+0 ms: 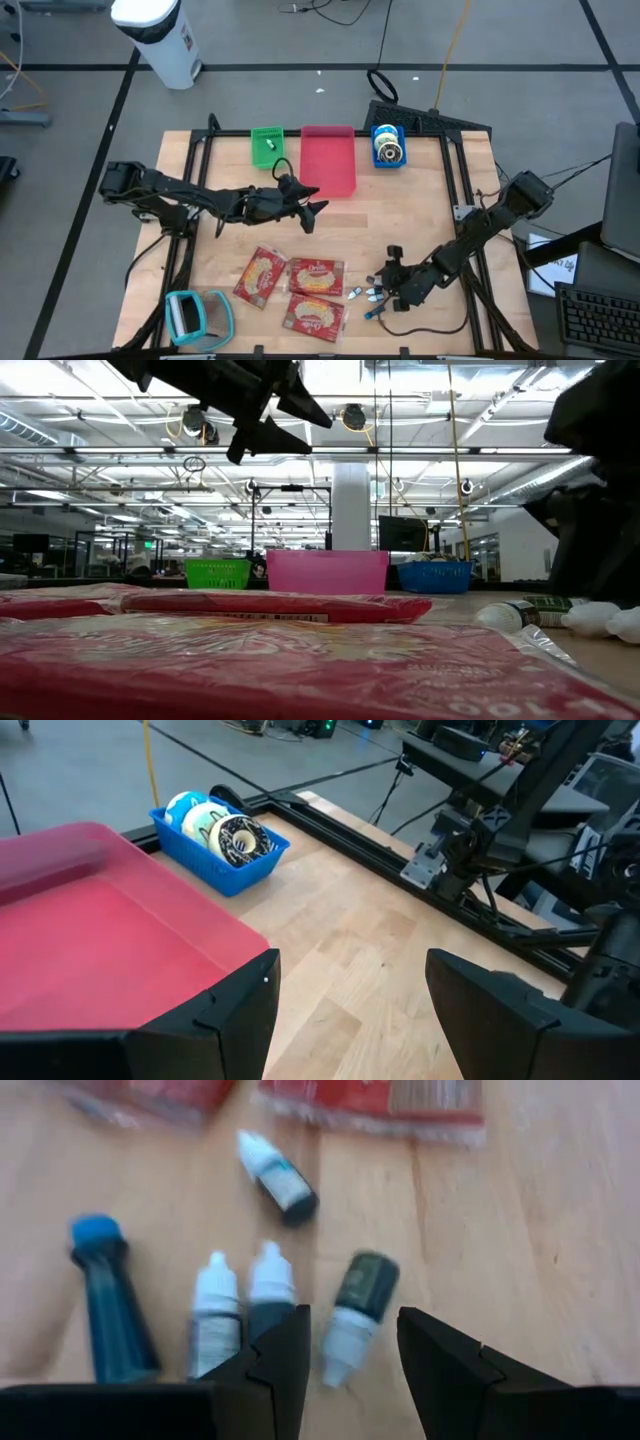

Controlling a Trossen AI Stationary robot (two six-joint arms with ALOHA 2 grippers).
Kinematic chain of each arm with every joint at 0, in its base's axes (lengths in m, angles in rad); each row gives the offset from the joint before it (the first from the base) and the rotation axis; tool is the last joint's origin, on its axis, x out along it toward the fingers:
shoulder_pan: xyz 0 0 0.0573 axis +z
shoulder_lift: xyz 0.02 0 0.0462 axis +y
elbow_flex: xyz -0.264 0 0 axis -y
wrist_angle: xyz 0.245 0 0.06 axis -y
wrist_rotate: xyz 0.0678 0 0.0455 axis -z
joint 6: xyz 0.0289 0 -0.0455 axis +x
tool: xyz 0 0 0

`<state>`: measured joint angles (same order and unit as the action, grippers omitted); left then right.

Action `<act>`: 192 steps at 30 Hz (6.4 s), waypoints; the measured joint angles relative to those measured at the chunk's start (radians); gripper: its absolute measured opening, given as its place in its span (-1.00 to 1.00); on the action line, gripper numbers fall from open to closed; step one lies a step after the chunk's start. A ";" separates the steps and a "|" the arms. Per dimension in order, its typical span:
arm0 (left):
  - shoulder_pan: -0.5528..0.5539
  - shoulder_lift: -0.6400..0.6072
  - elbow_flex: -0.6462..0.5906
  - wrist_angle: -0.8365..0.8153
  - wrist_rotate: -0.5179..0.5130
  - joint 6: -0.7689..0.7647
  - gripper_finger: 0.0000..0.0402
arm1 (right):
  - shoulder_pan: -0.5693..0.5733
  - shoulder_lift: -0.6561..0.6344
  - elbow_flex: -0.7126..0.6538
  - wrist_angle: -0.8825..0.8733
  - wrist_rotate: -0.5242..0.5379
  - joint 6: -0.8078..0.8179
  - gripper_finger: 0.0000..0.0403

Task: Pick & Place Food Item
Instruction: Put the green food coloring bottle into the green bin, then put the blue food coloring bottle into the green bin

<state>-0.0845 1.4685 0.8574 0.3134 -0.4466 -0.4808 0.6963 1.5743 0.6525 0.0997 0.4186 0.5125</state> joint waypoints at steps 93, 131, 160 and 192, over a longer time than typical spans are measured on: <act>0.163 0.034 0.001 0.117 0.115 0.003 -0.64 | -0.262 -0.094 0.000 0.590 0.391 -0.809 -0.14; 0.650 0.037 -0.298 -0.072 0.006 -0.229 -0.54 | -0.481 -0.457 -0.383 0.780 0.311 -0.753 -0.21; 0.445 -0.192 -0.297 0.011 0.215 -0.102 0.08 | -0.106 -0.437 -0.339 0.531 0.029 -0.458 -0.18; 0.033 -0.197 -0.297 0.133 -0.034 -0.206 0.07 | 0.116 0.121 0.066 0.127 -0.188 -0.211 -0.20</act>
<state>-0.0513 1.2713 0.5606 0.4469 -0.4805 -0.6865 0.8122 1.6955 0.7189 0.2268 0.2302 0.3019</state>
